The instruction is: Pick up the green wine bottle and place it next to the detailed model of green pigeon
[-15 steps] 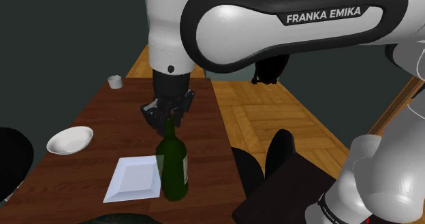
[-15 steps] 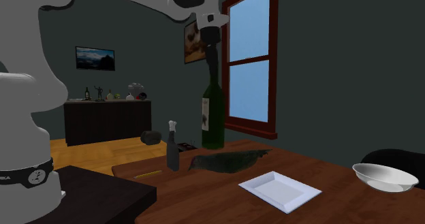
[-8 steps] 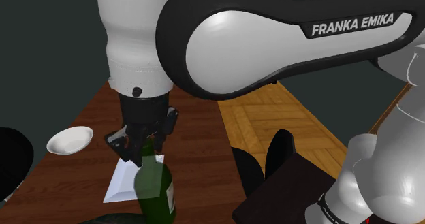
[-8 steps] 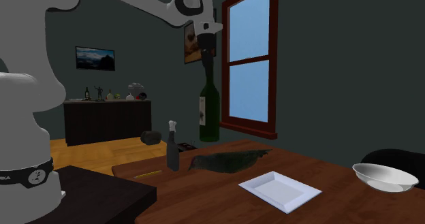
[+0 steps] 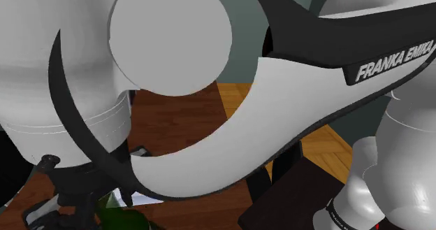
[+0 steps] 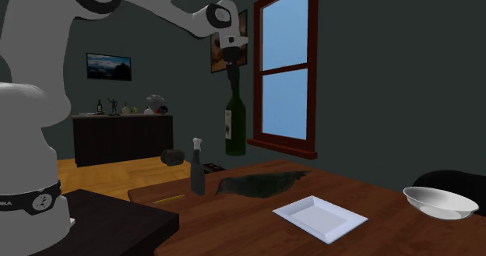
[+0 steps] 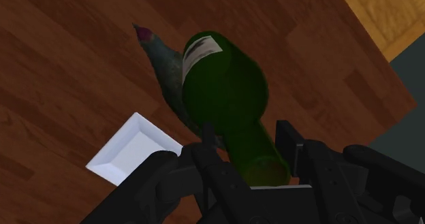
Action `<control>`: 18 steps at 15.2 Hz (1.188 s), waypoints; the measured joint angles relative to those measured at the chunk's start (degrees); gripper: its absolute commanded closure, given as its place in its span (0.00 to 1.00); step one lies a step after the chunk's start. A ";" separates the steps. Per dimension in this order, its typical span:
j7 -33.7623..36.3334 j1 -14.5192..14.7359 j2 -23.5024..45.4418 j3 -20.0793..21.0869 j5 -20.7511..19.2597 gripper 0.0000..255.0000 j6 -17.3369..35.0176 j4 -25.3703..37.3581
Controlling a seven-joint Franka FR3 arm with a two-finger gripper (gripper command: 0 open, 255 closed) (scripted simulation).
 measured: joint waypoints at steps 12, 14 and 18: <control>10.80 12.73 14.42 0.90 -8.94 1.00 -5.24 16.96; 11.06 12.39 14.24 0.91 -8.90 1.00 -3.56 15.04; 11.47 11.76 14.03 0.86 -8.88 1.00 -0.39 11.59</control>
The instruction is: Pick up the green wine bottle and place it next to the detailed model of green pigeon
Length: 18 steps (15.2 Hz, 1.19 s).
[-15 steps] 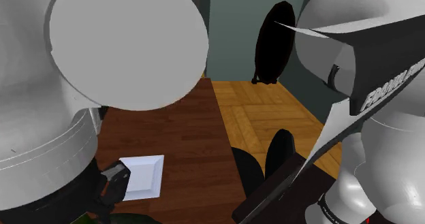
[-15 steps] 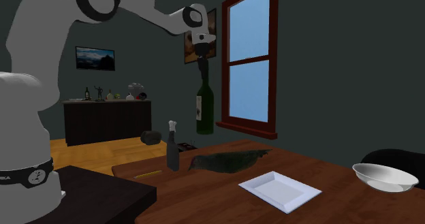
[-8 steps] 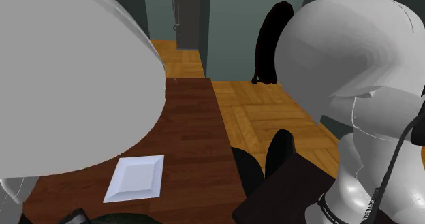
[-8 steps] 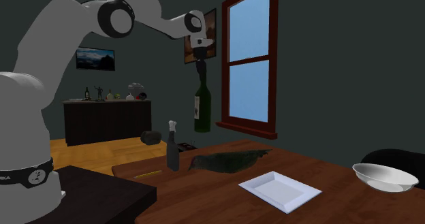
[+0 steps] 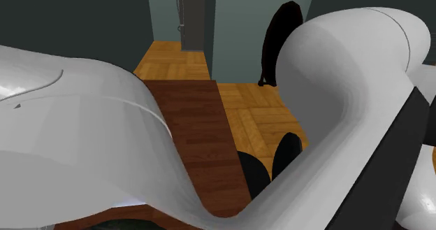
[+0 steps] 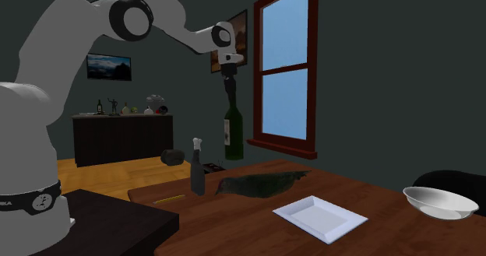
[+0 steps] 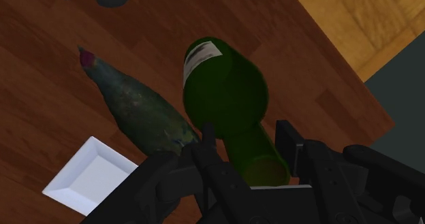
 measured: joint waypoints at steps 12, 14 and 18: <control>1.21 -1.58 -0.16 -0.37 -0.45 1.00 9.25 -9.68; 1.46 -1.67 0.15 -0.51 -0.72 1.00 10.71 -10.90; 1.98 -1.70 0.89 -0.83 -1.31 1.00 13.27 -12.86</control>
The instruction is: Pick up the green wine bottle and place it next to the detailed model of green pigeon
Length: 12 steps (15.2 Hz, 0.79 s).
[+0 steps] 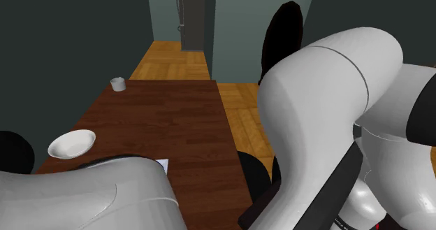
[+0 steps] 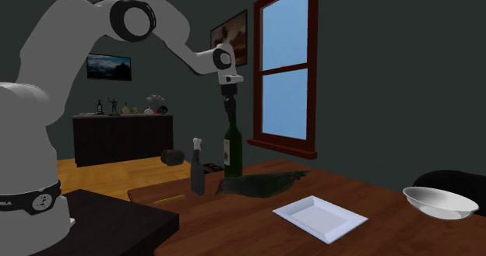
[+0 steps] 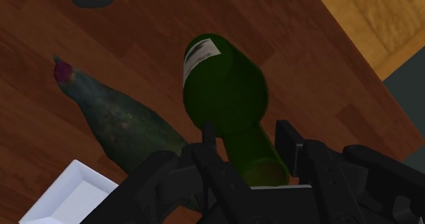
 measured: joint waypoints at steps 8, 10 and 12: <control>0.53 -0.14 0.62 -0.35 -0.60 1.00 2.73 -2.23; 0.54 -0.13 0.63 -0.35 -0.61 0.00 2.74 -2.22; 0.54 -0.13 0.63 -0.35 -0.61 0.00 2.74 -2.20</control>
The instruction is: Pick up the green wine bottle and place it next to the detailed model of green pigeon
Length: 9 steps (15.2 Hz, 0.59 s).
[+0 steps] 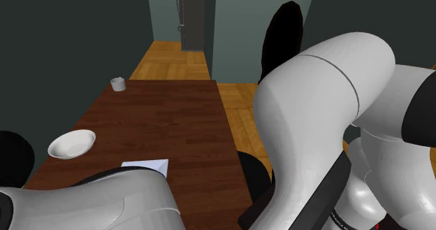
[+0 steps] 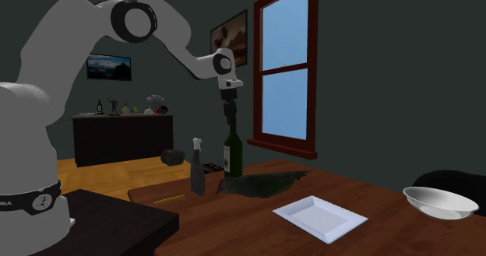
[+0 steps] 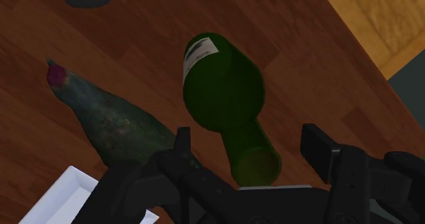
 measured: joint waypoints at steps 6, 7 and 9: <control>-0.30 -0.09 -1.04 0.40 0.64 0.00 -1.73 0.86; -0.63 -0.23 -1.61 0.59 1.03 0.00 -2.84 1.51; -1.00 -0.26 -2.45 0.92 1.60 0.00 -4.79 2.77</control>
